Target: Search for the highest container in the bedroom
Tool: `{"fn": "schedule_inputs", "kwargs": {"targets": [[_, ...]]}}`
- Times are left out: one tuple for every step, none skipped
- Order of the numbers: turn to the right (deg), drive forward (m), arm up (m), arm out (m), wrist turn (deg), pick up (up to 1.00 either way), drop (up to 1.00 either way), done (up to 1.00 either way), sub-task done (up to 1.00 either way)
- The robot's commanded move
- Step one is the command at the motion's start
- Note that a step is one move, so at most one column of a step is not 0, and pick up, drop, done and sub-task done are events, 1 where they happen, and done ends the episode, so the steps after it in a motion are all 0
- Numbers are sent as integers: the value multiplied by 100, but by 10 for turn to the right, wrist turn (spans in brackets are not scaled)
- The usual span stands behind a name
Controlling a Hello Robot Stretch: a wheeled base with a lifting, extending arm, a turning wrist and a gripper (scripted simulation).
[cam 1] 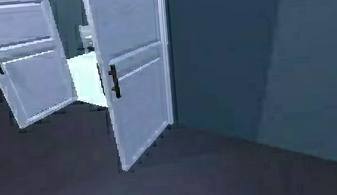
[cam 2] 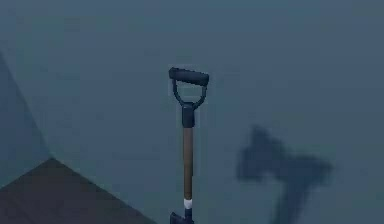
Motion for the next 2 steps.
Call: {"fn": "schedule_inputs", "kwargs": {"targets": [[-330,0,0,0,0,0,0,0,0],[0,100,0,0,0,0,0,0,0]]}}
